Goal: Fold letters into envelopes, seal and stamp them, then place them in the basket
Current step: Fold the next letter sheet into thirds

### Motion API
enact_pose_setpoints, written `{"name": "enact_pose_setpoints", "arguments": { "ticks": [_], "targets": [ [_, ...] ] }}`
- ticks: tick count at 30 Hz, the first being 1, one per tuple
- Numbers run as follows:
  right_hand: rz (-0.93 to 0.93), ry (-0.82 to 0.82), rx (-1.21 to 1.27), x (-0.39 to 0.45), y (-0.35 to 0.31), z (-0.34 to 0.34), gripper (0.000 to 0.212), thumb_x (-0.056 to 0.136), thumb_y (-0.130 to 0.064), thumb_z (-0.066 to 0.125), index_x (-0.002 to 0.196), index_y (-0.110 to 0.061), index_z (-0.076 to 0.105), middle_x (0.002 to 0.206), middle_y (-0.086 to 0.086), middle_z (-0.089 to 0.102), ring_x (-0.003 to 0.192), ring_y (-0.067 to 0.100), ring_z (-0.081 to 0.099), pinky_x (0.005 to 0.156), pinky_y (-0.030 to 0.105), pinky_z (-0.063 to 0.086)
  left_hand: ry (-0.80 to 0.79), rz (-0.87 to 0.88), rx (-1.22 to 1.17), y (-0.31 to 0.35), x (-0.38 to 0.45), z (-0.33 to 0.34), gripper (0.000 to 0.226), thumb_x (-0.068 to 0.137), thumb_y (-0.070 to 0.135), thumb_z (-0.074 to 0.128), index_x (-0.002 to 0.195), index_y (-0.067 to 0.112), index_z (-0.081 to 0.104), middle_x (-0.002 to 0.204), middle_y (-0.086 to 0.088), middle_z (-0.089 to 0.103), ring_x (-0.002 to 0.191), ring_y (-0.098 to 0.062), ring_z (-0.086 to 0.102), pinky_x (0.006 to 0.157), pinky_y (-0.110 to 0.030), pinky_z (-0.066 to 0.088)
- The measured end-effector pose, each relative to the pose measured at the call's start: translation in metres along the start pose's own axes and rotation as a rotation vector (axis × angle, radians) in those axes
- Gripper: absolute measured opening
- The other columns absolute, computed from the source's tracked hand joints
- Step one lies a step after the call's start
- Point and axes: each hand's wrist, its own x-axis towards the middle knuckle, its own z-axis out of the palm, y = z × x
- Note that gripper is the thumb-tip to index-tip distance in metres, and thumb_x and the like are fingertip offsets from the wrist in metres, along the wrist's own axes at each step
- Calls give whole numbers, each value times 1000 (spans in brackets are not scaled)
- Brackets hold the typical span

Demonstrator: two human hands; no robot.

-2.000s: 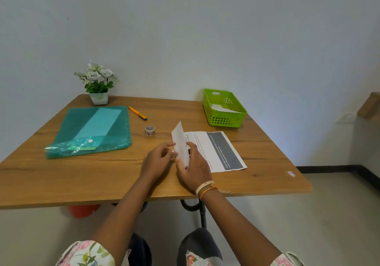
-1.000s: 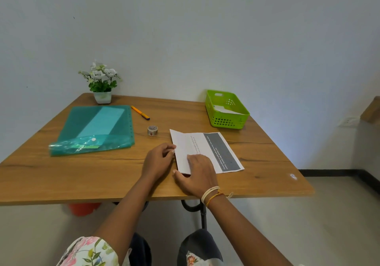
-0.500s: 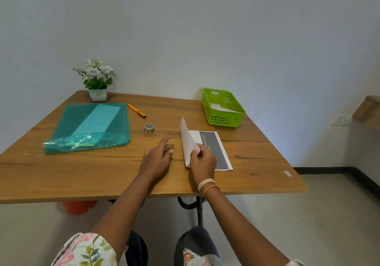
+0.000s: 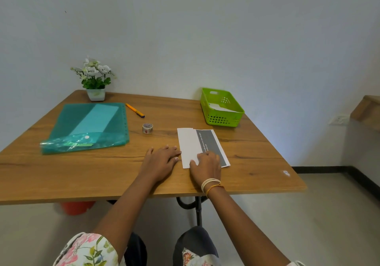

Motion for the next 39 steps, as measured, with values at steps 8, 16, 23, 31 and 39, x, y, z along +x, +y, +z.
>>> {"name": "enact_pose_setpoints", "arguments": {
  "ticks": [8, 16, 23, 31, 39],
  "targets": [
    [-136, -119, 10, -2, -13, 1, 61, 85, -52, 53, 128, -9, 49, 134, 8, 49, 124, 25, 44, 103, 35, 40, 11, -20, -36, 1, 2, -6, 38, 101, 39, 38, 137, 39, 48, 150, 16, 38, 142, -7, 26, 117, -47, 9],
    [-186, -49, -97, -3, -18, -9, 33, 83, -40, 54, 95, -11, 64, 94, 8, 66, 87, 24, 60, 70, 31, 48, 73, -46, -154, 1, -5, -5, 34, 101, 35, 41, 131, 34, 55, 141, 10, 52, 138, -8, 36, 118, -44, 12],
    [-70, 144, 407, -13, -12, -5, 20, 92, -20, 54, 89, -6, 68, 94, 10, 70, 84, 23, 65, 64, 25, 51, 107, -44, -128, -2, -7, -6, 39, 100, 35, 42, 138, 31, 48, 138, 8, 54, 130, -9, 45, 116, -44, 17],
    [284, -55, 838, -4, -12, -13, 34, 79, -5, 60, 112, -15, 61, 107, 0, 60, 95, 18, 58, 68, 24, 51, 90, -12, -63, 3, -5, 0, 52, 100, 36, 41, 149, 36, 26, 153, 7, 36, 143, -12, 27, 117, -46, 18],
    [189, -189, 392, 18, 5, -30, 47, 82, -5, 52, 128, -11, 58, 129, 10, 59, 114, 28, 57, 93, 33, 48, 43, 22, 13, 2, -7, -3, 46, 101, 39, 35, 147, 37, 31, 155, 10, 31, 145, -10, 22, 117, -43, 14]
  ]
}}
